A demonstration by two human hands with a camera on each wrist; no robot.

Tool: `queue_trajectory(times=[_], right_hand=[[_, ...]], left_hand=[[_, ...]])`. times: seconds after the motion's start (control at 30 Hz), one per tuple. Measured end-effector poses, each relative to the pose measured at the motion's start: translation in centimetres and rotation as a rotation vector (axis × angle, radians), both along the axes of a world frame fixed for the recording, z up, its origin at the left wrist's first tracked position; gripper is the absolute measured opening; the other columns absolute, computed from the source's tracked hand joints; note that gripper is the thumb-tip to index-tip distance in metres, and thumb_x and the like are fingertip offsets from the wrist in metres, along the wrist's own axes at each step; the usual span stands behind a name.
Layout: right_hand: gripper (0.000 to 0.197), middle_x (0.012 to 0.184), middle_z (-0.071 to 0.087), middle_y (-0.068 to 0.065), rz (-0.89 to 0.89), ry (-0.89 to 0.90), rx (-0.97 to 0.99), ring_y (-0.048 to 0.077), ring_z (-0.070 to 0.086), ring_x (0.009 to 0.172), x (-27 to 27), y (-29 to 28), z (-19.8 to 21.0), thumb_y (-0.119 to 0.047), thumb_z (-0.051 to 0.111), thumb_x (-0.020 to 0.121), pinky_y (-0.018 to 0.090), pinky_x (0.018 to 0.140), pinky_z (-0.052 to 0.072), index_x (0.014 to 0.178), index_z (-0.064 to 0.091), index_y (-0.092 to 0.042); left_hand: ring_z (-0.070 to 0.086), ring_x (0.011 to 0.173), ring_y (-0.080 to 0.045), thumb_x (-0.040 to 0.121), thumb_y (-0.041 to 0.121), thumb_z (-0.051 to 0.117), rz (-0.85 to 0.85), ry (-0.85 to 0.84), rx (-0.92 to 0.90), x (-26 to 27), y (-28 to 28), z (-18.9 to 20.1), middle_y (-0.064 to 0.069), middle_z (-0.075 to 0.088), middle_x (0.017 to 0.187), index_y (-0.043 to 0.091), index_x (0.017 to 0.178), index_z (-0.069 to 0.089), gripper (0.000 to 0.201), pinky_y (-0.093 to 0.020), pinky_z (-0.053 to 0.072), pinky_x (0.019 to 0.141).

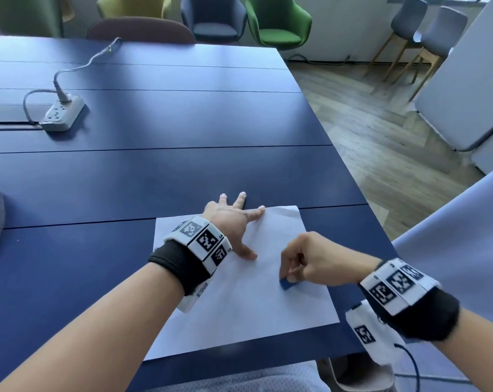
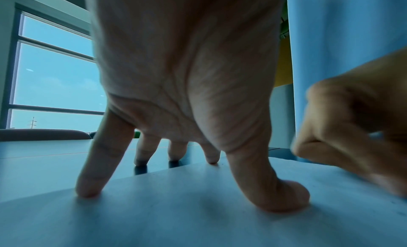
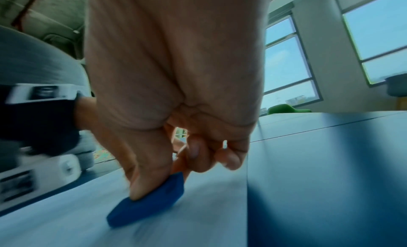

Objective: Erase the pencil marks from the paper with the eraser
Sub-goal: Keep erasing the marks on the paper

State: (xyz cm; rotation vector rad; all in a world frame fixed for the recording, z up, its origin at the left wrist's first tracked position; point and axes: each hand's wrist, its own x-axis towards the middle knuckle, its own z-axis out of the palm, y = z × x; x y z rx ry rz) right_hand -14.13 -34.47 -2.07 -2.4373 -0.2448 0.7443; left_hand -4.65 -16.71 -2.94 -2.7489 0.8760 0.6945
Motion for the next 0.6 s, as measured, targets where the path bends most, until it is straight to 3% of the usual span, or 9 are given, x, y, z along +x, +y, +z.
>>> queue_trajectory(times=[0.07,0.17,0.3,0.37,0.5,0.6], right_hand=[[0.018,0.067,0.062,-0.005,-0.045,-0.035,-0.002,0.001,0.051,0.055,2.1,0.1,-0.1,-0.004,0.068,0.079,0.011,0.054,0.041,0.082,0.075,-0.020],[0.019,0.060,0.059,-0.010,-0.144,-0.126,0.033,-0.001,0.051,0.051,5.1,0.4,-0.3,-0.001,0.067,0.078,0.015,0.056,0.043,0.079,0.076,-0.018],[0.019,0.062,0.059,-0.007,-0.279,-0.249,0.094,0.003,0.054,0.056,6.3,0.4,-1.0,-0.001,0.066,0.080,0.014,0.058,0.042,0.078,0.075,-0.017],[0.018,0.060,0.058,-0.008,-0.247,-0.201,0.101,0.001,0.052,0.053,5.2,0.0,-1.1,-0.001,0.067,0.079,0.014,0.057,0.042,0.077,0.074,-0.017],[0.020,0.060,0.059,-0.011,0.003,0.051,-0.005,-0.001,0.052,0.053,3.6,-0.1,-0.1,-0.003,0.068,0.080,0.013,0.056,0.043,0.077,0.074,-0.023],[0.021,0.059,0.059,-0.011,-0.086,-0.113,-0.005,-0.003,0.052,0.050,5.3,0.0,-0.2,-0.001,0.066,0.079,0.013,0.054,0.042,0.078,0.075,-0.020]], left_hand=[[0.004,0.148,-0.039,0.073,0.072,0.066,0.001,0.000,0.004,0.0,0.0,0.0,-0.002,-0.009,0.163,0.048,0.151,-0.004,0.108,-0.042,0.029,0.105],[0.004,0.148,-0.039,0.072,0.073,0.065,0.001,0.002,0.002,0.0,0.0,0.0,-0.002,-0.009,0.163,0.049,0.151,-0.003,0.107,-0.043,0.029,0.105],[0.003,0.148,-0.039,0.072,0.074,0.064,0.000,0.005,-0.004,0.1,0.1,0.0,-0.001,-0.009,0.163,0.050,0.150,-0.004,0.106,-0.043,0.029,0.105],[0.004,0.148,-0.039,0.073,0.074,0.064,-0.002,0.002,-0.007,0.1,0.1,-0.1,-0.001,-0.009,0.163,0.050,0.150,-0.004,0.106,-0.042,0.029,0.105],[0.004,0.148,-0.039,0.073,0.073,0.064,-0.006,0.000,0.006,0.1,0.0,0.0,-0.002,-0.008,0.163,0.049,0.151,-0.004,0.106,-0.042,0.030,0.104],[0.004,0.148,-0.040,0.073,0.073,0.063,-0.007,0.000,0.001,0.1,0.0,-0.1,-0.002,-0.009,0.163,0.049,0.151,-0.004,0.106,-0.042,0.030,0.104]])
